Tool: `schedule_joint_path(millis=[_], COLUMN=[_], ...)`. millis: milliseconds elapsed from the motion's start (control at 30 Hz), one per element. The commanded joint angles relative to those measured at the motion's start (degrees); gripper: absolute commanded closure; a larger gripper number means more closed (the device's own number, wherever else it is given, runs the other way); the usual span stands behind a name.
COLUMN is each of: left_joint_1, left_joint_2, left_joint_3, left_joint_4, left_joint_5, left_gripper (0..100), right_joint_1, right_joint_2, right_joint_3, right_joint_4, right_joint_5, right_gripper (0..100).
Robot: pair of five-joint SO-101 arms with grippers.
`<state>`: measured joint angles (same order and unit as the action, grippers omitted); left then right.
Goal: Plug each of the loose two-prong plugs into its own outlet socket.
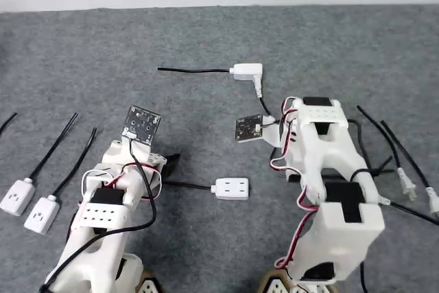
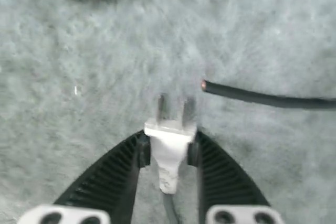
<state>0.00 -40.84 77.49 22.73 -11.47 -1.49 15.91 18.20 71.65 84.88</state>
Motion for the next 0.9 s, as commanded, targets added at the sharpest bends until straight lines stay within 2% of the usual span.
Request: schedule_joint_path(millis=[0, 267, 500, 667, 867], left_joint_1=[0.5, 1.0, 1.8, 1.8, 1.8], left_joint_2=[-0.1, -0.1, -0.1, -0.1, -0.1], left_joint_3=[-0.9, -1.0, -0.8, -0.8, -0.8], left_joint_4=[-1.7, -1.7, -1.7, -1.7, -1.7], left_joint_5=[-0.5, -0.5, -2.1, -2.1, -2.1], left_gripper=[67, 67, 67, 67, 67], right_joint_1=[-1.3, 0.0, 5.1, 5.6, 1.6], right_joint_2=[-0.6, -0.6, -0.6, -0.6, -0.6], right_joint_3=[0.5, 2.8, 2.9, 3.2, 3.9], right_joint_4=[-1.1, -1.1, -1.1, -1.0, -1.0], right_joint_5=[0.8, 3.8, 4.8, 6.2, 6.1], right_gripper=[81.3, 83.3, 83.3, 83.4, 96.1])
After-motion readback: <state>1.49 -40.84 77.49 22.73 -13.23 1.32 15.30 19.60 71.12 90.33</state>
